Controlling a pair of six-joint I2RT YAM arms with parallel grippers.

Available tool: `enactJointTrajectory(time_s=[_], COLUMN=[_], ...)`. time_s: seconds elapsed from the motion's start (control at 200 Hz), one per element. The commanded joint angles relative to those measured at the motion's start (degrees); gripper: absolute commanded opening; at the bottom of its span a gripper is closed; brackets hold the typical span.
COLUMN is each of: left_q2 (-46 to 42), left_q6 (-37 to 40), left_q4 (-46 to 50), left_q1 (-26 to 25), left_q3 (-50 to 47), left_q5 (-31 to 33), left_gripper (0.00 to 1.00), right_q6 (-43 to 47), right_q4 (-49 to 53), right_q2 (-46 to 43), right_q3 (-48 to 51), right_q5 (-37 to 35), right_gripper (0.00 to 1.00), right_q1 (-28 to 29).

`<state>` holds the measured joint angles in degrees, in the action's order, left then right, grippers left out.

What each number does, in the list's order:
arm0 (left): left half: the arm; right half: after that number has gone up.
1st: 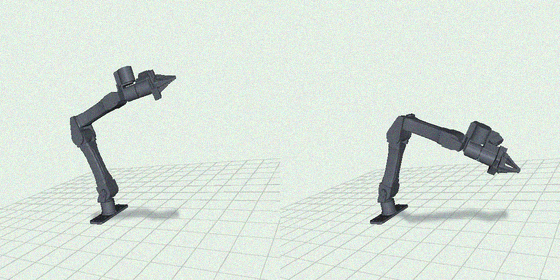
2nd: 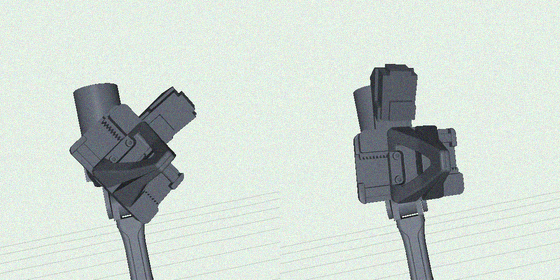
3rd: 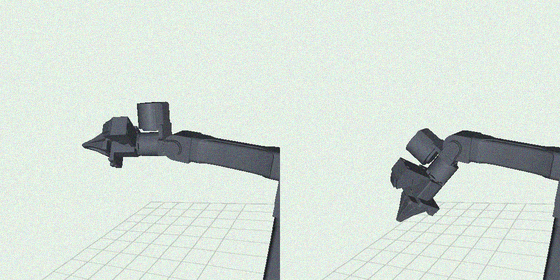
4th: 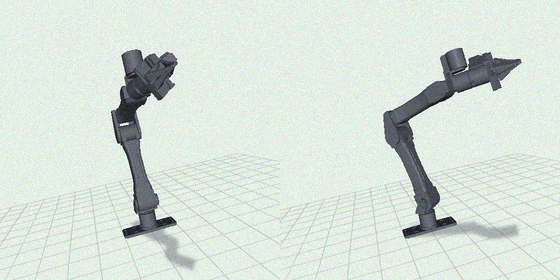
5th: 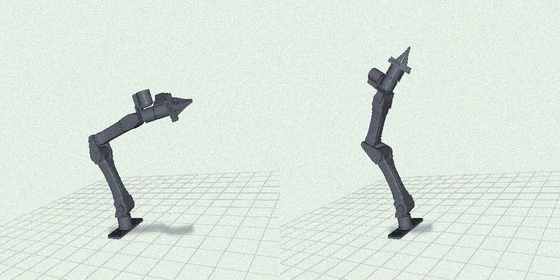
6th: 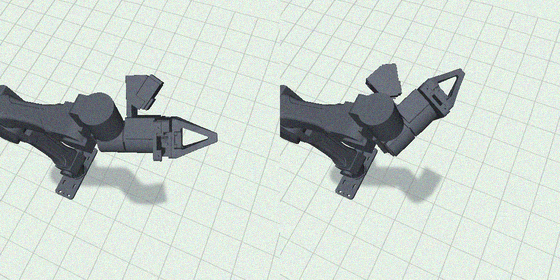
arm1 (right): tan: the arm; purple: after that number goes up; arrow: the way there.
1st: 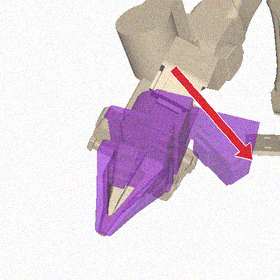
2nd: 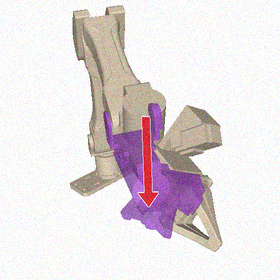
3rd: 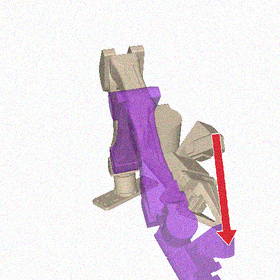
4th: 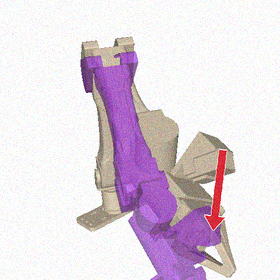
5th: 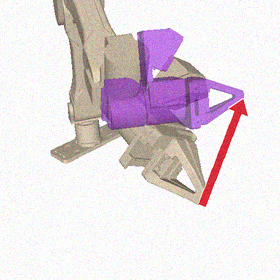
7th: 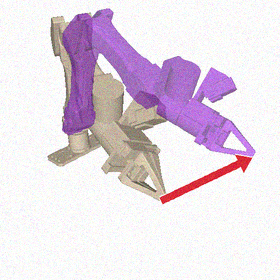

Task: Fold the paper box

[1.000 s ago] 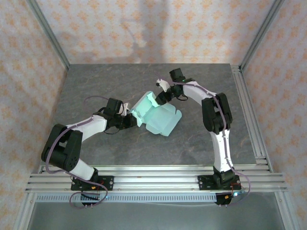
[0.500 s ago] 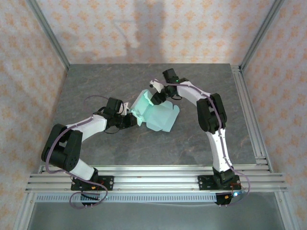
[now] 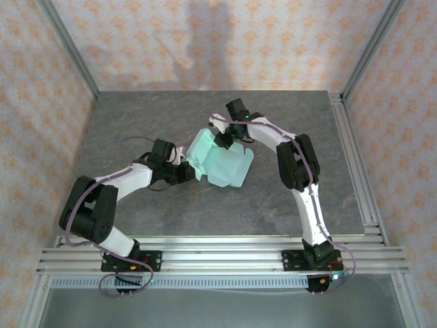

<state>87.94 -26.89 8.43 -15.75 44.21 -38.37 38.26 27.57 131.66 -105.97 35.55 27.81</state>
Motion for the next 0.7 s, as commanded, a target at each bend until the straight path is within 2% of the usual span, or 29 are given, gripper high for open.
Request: enactJointTrajectory(time_s=[0.0, 0.055, 0.185, 0.44, 0.591, 0.691], left_q2=[-0.49, -0.67, -1.25, -7.12, -14.47, -19.96], left_q6=[1.31, 1.33, 1.32, 2.5, 2.74, 1.72], left_q4=[0.54, 0.55, 0.54, 1.82, 2.47, 2.56], left_q1=[0.28, 0.28, 0.28, 0.03, 0.17, 0.6], left_q3=[1.25, 1.34, 1.39, 0.37, -1.58, -2.47], left_q5=[-0.65, -0.63, -0.81, -0.02, 4.27, 9.38], left_gripper=[0.13, 0.13, 0.16, 0.58, 0.71, 0.78], right_q6=[-1.47, -2.15, -3.52, -5.27, -8.54, -11.01], right_q4=[-2.17, -3.14, -5.47, -6.09, -2.1, -0.52], right_q2=[-1.1, -1.72, -3.1, -5.04, -7.01, -9.92], right_q3=[2.19, 3.09, 5.33, 7.36, 7.56, 9.55], right_q5=[-2.95, -3.58, -5.1, -11.35, -15.48, -18.26], right_gripper=[0.05, 0.0, 0.0, 0.0, 0.0, 0.0], right_q1=[1.02, 1.13, 1.2, 1.11, 0.93, 0.54])
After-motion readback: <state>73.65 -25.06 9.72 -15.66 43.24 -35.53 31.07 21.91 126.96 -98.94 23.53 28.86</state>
